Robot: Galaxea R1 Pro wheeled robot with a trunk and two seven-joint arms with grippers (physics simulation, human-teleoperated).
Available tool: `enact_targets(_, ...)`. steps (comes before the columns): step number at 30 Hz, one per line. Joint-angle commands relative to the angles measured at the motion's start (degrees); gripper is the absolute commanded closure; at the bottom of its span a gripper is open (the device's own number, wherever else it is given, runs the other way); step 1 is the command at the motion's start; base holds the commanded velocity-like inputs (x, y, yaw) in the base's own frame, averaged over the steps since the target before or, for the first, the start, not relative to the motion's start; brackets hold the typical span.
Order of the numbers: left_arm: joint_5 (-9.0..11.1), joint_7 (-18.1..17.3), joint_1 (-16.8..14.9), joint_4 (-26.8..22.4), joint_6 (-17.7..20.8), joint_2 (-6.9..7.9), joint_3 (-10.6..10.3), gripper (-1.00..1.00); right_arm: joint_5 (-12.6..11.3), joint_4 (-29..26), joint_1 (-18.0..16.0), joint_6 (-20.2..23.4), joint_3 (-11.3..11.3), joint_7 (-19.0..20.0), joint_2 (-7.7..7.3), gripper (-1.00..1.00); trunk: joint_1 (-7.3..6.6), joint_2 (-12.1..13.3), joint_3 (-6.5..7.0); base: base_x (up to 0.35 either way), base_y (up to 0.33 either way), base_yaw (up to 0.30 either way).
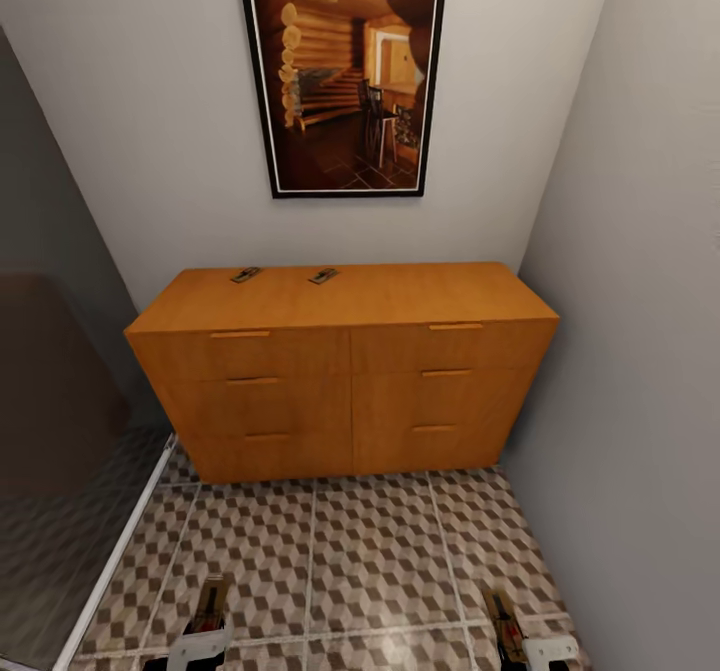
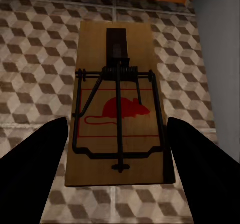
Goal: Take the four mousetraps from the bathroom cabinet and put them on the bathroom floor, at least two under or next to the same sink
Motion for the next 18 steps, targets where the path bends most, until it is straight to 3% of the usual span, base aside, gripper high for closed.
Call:
enact_targets(1,-0.24,0.7,-0.09,0.2,-0.16,-0.03,-0.46,1.0,0.41,0.03,-0.03,-0.13,0.07,-0.18,-0.02,1.0,-0.04,-0.03,-0.05,-0.33,0.002,0.0)
enact_targets(9,-0.24,0.7,-0.09,0.17,-0.16,0.0,-0.46,1.0,0.41,0.03,-0.03,-0.09,0.01,-0.39,0.0,1.0,-0.04,-0.03,-0.05,-0.319,0.0,0.003)
enact_targets(18,-0.25,0.7,-0.08,0.19,-0.15,0.0,-0.46,1.0,0.41,0.1,-0.03,-0.05,-0.1,-0.58,0.07,1.0,-0.04,-0.03,-0.05,-0.044,0.0,0.214)
